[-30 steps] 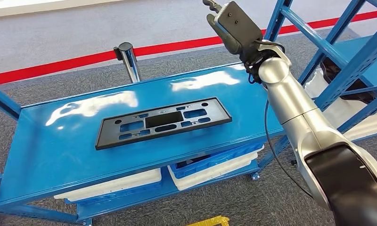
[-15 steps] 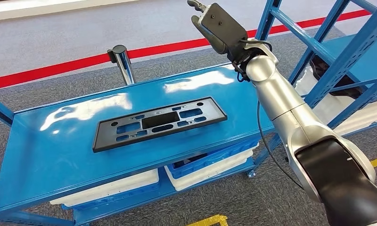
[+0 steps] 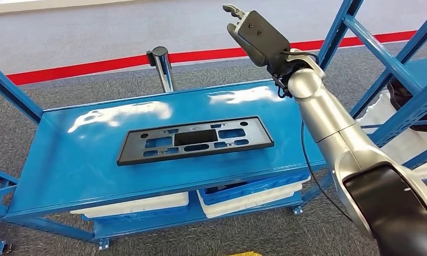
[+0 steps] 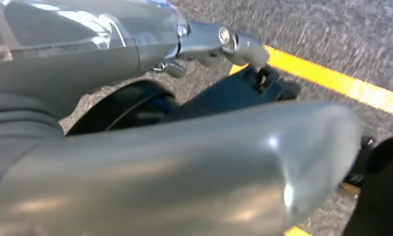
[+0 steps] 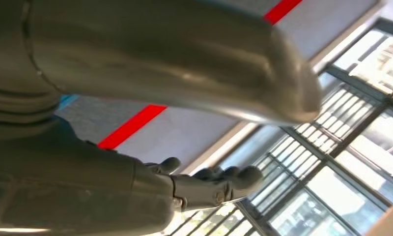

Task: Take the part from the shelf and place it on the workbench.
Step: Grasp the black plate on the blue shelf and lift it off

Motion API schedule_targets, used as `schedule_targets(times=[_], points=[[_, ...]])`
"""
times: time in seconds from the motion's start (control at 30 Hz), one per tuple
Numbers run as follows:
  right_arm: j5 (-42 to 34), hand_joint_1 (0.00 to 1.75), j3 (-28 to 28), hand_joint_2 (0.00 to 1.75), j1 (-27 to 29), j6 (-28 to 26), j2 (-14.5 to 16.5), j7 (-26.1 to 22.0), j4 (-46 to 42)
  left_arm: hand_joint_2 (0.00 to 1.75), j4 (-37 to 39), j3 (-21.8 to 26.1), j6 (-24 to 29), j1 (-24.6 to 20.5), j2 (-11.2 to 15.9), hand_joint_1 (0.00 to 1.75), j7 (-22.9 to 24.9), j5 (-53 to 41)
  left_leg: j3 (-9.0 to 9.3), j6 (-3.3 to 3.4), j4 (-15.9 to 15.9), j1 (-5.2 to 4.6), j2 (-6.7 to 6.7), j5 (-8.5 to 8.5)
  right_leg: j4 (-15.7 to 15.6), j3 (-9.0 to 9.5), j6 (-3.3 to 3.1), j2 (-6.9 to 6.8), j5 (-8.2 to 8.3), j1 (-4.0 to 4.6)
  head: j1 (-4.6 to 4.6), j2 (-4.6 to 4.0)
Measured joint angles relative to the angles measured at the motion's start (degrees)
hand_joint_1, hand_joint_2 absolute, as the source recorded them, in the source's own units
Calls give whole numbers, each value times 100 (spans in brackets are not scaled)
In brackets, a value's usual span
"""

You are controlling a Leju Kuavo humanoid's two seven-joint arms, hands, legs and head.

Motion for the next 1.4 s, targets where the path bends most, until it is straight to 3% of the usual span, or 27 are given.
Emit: schedule_targets(times=[0.03, 0.1, 0.17, 0.2, 0.23, 0.27, 0.33, 0.4, 0.47, 0.6, 0.73, 0.8, 0.9, 0.97, 1.07, 1.2, 1.37, 1.4], points=[[7, 0, 3, 0, -11, 0, 11, -4, -4, 0, 0, 0, -1, -7, 1, 0, -3, 0, -117, -9, 238, -15, 141, -104, -8, 26, -43, -66, -16, -9, -57, 0], [20, 0, 10, 0, -18, 0, 19, -7, -4, 0, 0, 1, 2, -24, 1, 0, -11, -1, -533, -9, 1011, -38, 381, -382, -9, 68, -110, -199, -54, 9, -156, 0], [26, 0, 25, 0, -5, 0, 21, -5, -4, 0, 0, 4, 8, -29, 2, 0, -13, -2, -880, -3, 1560, -40, 419, -470, -8, 104, -137, -327, -88, 33, -190, 0], [27, 0, 32, 0, -2, 0, 23, -5, -4, 0, 0, 5, 10, -29, 3, 0, -13, -2, -906, 2, 1531, -41, 425, -362, -7, 130, -134, -387, -108, 38, -205, 0], [28, 0, 38, 0, -3, 0, 25, -5, -4, 0, 0, 7, 10, -28, 4, 0, -13, -2, -815, 9, 1270, -42, 460, -158, -4, 164, -120, -444, -133, 37, -218, 0], [28, 0, 42, 0, -7, 0, 28, -5, -4, 0, 0, 9, 9, -26, 5, 0, -14, -3, -653, 18, 876, -45, 559, 79, 1, 203, -94, -495, -165, 36, -230, 0], [29, 0, 45, 0, -24, 0, 29, -4, -3, 0, -1, 14, 4, -30, 1, 0, -17, -4, -390, 41, 248, -92, 828, 335, 26, 254, -22, -574, -228, 73, -264, 0], [32, 0, 48, 0, -39, 0, 30, -1, -2, 0, -3, 27, 3, -35, -5, 0, -19, -4, -352, 91, 104, -137, 908, 317, 26, 276, 27, -660, -256, 118, -251, 0], [22, 0, 49, 0, -38, 4, 39, -6, -2, 0, -3, 41, 3, -31, -7, 0, -20, -5, -364, 158, 98, -141, 794, 312, 0, 303, 60, -734, -280, 112, -202, 0], [111, 0, 68, 0, -34, 20, 32, -80, -3, 0, -4, 52, 2, -27, -18, 0, -22, -30, -342, 206, 92, -149, 657, 315, -70, 340, -42, -695, -287, 116, -100, 0], [590, 0, 143, 175, -23, -252, 23, -131, -21, 0, -2, 55, 4, -11, -19, 0, -19, -61, -350, 230, 94, -165, 613, 300, -109, 375, -42, -695, -274, 109, 17, 0], [888, 0, 179, 175, 21, -578, 9, -108, -84, 0, -2, 55, 9, -10, -19, 0, -15, -88, -350, 238, 95, -175, 616, 295, -117, 375, -26, -695, -269, 105, 43, 0], [1143, 0, 195, 175, 204, -939, -38, -85, -262, 0, -2, 56, 27, -9, -23, 0, -10, -128, -350, 246, 97, -183, 623, 289, -123, 374, 46, -694, -267, 101, 57, 0], [1260, 0, 194, 175, 352, -1064, -70, -49, -362, 0, -2, 58, 47, -8, -27, 0, -10, -138, -350, 249, 98, -185, 625, 288, -124, 374, 93, -693, -270, 101, 53, 0], [1275, 0, 188, 175, 500, -1066, -124, 2, -436, 0, -2, 73, 60, -1, -28, 0, -18, -138, -347, 249, 96, -180, 629, 289, -121, 371, 116, -692, -273, 106, 32, 0], [881, 0, 134, 0, 634, -549, -259, 61, -435, 0, -2, 113, 62, 9, -28, 0, -61, -129, -342, 247, 92, -160, 635, 291, -118, 372, 115, -688, -274, 125, 4, 0], [-187, 0, 8, 0, 850, 716, -442, 99, -235, 0, -2, 163, 59, 23, -28, 0, -101, -135, -342, 245, 92, -151, 637, 292, -117, 372, 113, -686, -275, 132, 3, 0], [-418, 0, -14, 44, 923, 982, -481, 80, -170, 0, -2, 173, 58, 25, -28, 0, -101, -146, -342, 245, 92, -151, 636, 292, -117, 373, 113, -686, -275, 133, 4, 0]])
